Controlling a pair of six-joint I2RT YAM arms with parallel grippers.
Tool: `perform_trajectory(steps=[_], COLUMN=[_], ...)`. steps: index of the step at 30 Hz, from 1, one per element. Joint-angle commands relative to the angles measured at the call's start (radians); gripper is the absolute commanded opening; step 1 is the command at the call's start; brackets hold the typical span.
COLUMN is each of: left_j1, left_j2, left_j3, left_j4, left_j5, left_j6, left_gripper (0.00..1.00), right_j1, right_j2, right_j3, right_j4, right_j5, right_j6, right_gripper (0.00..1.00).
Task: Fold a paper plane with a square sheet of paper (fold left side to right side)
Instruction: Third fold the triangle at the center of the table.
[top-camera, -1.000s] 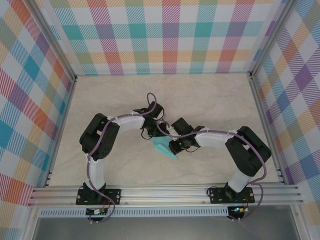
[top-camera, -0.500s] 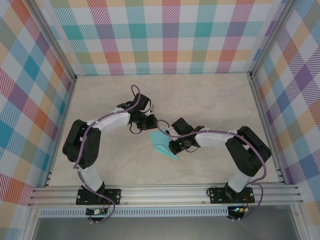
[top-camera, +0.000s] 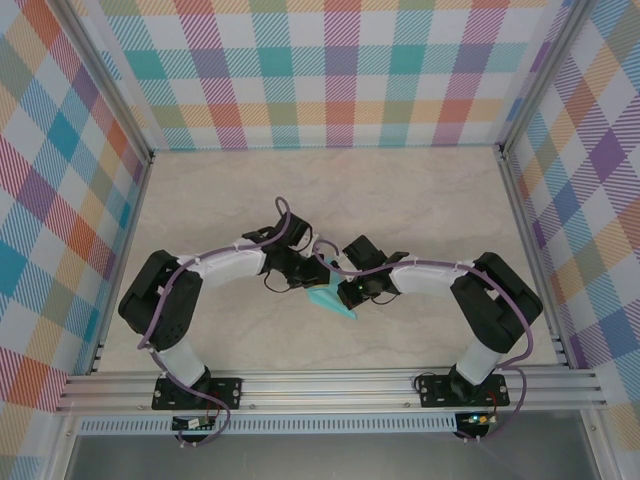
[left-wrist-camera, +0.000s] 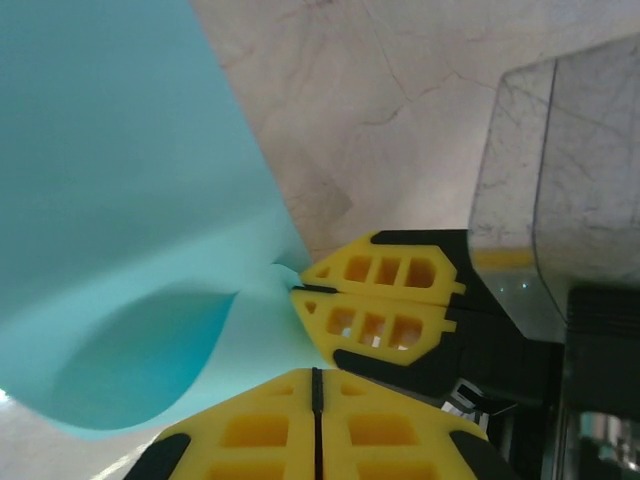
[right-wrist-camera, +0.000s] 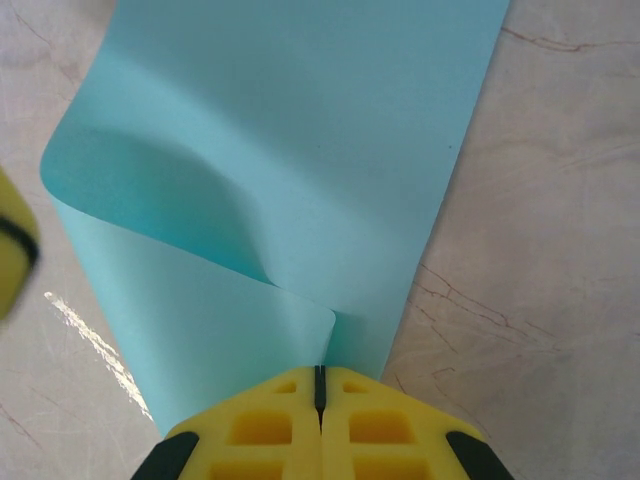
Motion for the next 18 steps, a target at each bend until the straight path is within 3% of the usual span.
perform_trajectory(steps=[1,18], left_j1=[-0.007,-0.011], left_j2=[0.040,0.083], left_j3=[-0.016,-0.083], left_j4=[0.021,0.020], left_j5=[0.009,-0.046], left_j6=[-0.029,-0.030], left_gripper=[0.06,0.05], right_j1=[-0.005,-0.005], right_j2=[0.023,0.036], right_j3=[-0.016,-0.014], right_j4=[-0.054,-0.057], right_j5=[0.003,0.011], right_j6=[-0.021,-0.024], right_gripper=[0.00,0.00])
